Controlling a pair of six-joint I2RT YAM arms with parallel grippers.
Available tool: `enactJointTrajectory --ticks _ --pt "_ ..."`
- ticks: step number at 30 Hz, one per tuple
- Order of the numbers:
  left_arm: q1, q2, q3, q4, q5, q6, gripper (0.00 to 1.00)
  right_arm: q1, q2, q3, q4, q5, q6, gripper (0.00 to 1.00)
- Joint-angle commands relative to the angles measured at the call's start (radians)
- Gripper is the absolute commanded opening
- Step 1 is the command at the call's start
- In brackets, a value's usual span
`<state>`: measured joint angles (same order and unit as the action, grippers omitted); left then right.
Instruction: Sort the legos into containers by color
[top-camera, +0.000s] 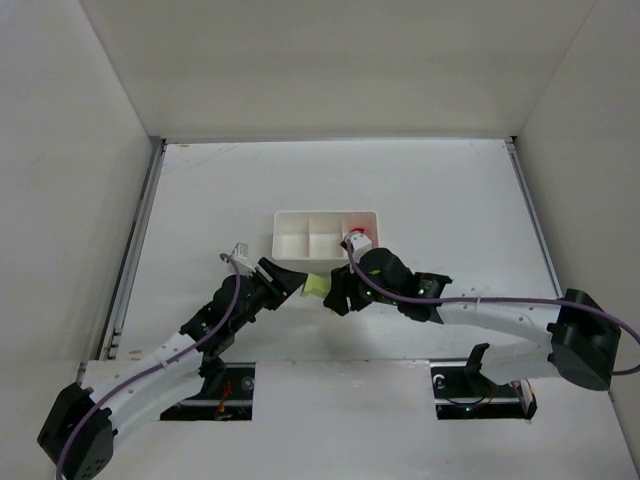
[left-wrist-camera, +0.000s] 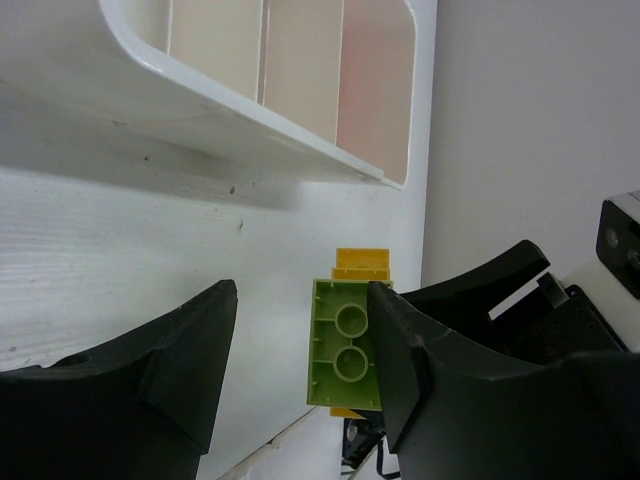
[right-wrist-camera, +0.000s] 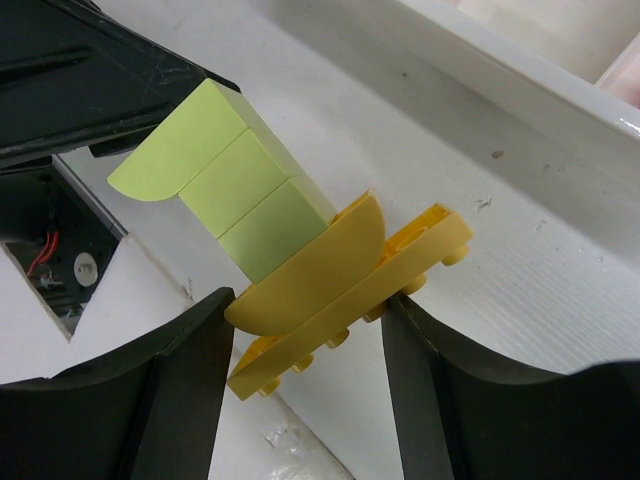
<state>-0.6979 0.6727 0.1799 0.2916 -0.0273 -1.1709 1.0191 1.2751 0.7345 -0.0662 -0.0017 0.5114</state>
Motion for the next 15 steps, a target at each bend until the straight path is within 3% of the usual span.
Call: enactJointTrajectory --ticks 1,15 --pt "-0.007 -0.016 0.036 0.015 0.032 0.011 0.52 -0.003 0.012 0.06 0.011 -0.029 -0.02 0.46" --pt "0.047 -0.127 0.016 0.018 0.067 0.013 0.58 -0.02 -0.006 0.034 0.014 -0.032 -0.013 0.46"
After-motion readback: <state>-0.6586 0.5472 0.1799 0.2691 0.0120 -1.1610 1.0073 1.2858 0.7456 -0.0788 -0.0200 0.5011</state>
